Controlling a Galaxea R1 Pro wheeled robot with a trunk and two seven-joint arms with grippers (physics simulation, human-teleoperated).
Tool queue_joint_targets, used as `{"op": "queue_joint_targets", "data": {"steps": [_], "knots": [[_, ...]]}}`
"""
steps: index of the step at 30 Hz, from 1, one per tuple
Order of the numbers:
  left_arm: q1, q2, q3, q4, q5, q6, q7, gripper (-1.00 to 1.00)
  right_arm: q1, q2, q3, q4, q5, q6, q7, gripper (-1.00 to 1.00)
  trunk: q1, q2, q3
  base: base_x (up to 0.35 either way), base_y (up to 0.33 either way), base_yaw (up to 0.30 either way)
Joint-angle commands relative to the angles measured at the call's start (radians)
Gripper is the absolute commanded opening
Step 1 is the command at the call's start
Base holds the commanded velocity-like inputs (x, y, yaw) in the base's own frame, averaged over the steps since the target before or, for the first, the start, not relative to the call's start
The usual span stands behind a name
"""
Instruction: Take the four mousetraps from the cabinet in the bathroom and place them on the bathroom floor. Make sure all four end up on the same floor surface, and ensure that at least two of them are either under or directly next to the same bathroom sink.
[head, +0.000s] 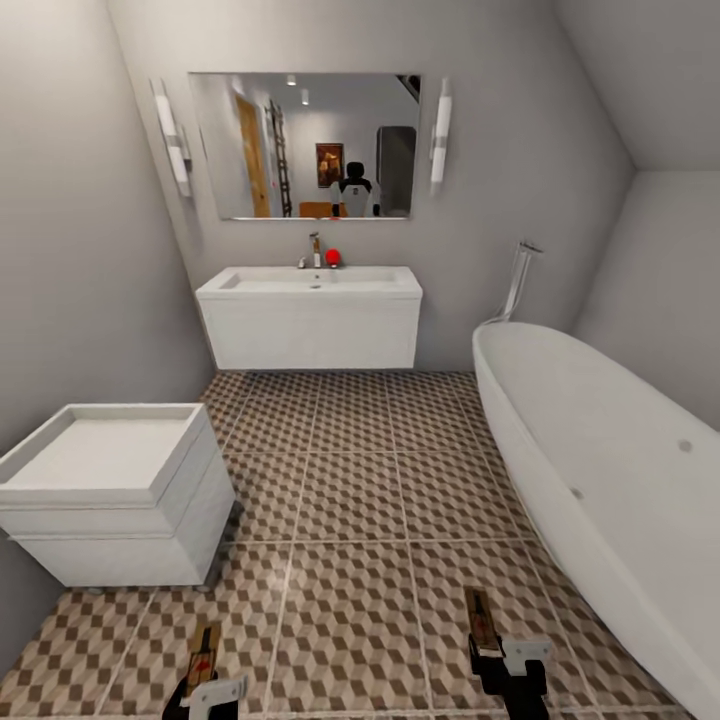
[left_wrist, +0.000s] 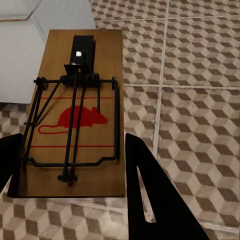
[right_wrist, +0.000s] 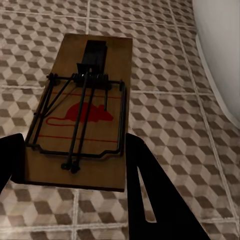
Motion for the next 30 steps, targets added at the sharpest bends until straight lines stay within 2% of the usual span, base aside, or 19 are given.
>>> {"op": "queue_joint_targets", "data": {"steps": [1,15,30], "knots": [[-0.001,0.0,-0.009,0.001,0.004,-0.002,0.008,-1.0,-0.001,0.0,-0.005,0.001,0.007,-0.003,0.0,-1.0,0.0,0.0,-0.001,0.282,-0.066,0.148],[-0.001,0.0,-0.009,0.001,0.004,-0.002,0.008,-1.0,-0.001,0.0,-0.005,0.0,0.007,-0.003,0.0,-1.0,0.0,0.0,-0.001,0.289,-0.008,0.127],[-0.001,0.0,-0.009,0.001,0.004,-0.002,0.008,-1.0,-0.001,0.0,-0.005,0.001,0.007,-0.003,0.0,-1.0,0.0,0.0,-0.001,0.297,0.0,0.009]]}}
